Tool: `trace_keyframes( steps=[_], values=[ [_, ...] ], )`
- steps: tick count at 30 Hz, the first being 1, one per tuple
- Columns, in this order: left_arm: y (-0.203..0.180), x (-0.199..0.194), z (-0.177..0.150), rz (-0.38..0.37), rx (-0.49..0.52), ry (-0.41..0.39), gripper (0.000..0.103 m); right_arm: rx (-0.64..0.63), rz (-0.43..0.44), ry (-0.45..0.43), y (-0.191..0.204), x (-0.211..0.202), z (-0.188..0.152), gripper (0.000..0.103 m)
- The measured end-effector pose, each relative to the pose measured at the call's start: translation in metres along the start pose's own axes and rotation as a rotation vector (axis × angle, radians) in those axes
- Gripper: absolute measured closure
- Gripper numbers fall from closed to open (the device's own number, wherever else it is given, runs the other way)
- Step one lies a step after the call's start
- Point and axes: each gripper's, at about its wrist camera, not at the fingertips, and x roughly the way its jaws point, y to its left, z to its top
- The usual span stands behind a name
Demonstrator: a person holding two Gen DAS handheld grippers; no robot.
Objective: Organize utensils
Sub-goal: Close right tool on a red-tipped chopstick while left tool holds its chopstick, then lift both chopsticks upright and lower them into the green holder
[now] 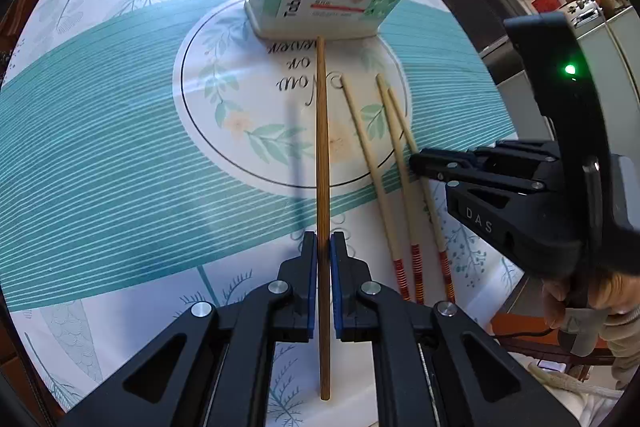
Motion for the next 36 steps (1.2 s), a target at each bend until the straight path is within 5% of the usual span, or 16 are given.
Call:
trace_keyframes(
  steps=[5,11,20,26,31,36],
  values=[
    [-0.007,-0.028,0.000,-0.012,0.000,-0.098,0.099,0.132,0.188,-0.018,-0.035,-0.013,-0.014,0.099],
    [-0.032,-0.080,0.013,0.037,0.037,-0.303,0.099,0.199,0.302,-0.255,-0.074,-0.081,-0.033,0.099],
    [-0.084,-0.149,0.062,0.185,0.100,-0.630,0.099,0.212,0.293,-0.808,-0.132,-0.235,-0.022,0.099],
    [-0.091,-0.183,0.096,0.249,0.054,-0.815,0.099,0.209,0.287,-1.050,-0.147,-0.312,-0.005,0.099],
    [-0.086,-0.198,0.118,0.272,-0.003,-0.963,0.099,0.213,0.266,-1.170,-0.148,-0.355,0.038,0.099],
    [-0.077,-0.185,0.131,0.287,-0.035,-1.038,0.099,0.209,0.309,-1.212,-0.131,-0.344,0.095,0.099]
  ],
)
